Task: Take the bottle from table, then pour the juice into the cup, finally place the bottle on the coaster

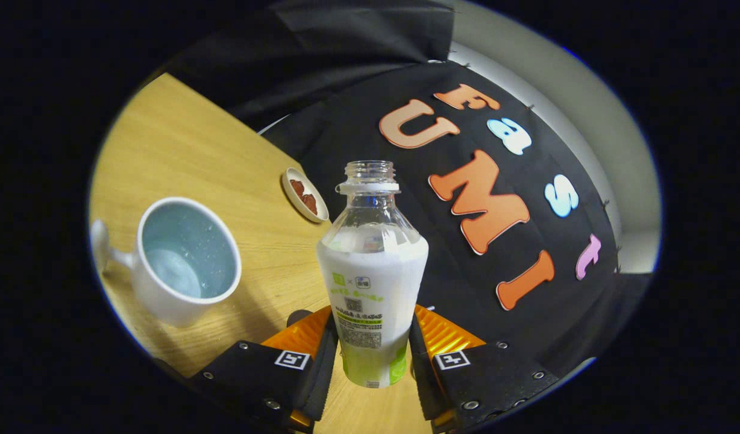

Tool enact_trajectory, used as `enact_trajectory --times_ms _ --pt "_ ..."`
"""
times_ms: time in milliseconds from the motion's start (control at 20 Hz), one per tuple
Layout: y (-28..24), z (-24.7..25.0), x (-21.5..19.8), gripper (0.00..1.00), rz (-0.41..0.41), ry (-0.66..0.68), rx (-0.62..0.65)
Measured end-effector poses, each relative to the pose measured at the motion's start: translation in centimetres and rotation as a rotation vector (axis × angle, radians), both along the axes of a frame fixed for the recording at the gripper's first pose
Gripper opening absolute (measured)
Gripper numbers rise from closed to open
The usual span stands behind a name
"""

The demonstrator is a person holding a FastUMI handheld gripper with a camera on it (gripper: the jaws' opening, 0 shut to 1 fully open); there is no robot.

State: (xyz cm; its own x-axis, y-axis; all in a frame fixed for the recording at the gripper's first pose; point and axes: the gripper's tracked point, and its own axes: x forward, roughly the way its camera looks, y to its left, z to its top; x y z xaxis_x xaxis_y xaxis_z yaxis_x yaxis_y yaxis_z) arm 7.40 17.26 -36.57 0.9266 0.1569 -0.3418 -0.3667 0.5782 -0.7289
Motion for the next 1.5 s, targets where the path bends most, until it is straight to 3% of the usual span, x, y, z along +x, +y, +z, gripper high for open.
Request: enact_trajectory --times_ms 350,550,1000,1500 --pt "-0.6 -1.1 4.3 0.61 -0.201 0.169 0.493" --pt "-0.8 -1.7 5.9 0.61 -0.277 0.210 0.670" --pt "-1.0 -6.6 6.9 0.61 -0.340 0.294 0.698" --pt "-1.7 -7.8 6.6 0.64 -0.373 0.318 0.738"
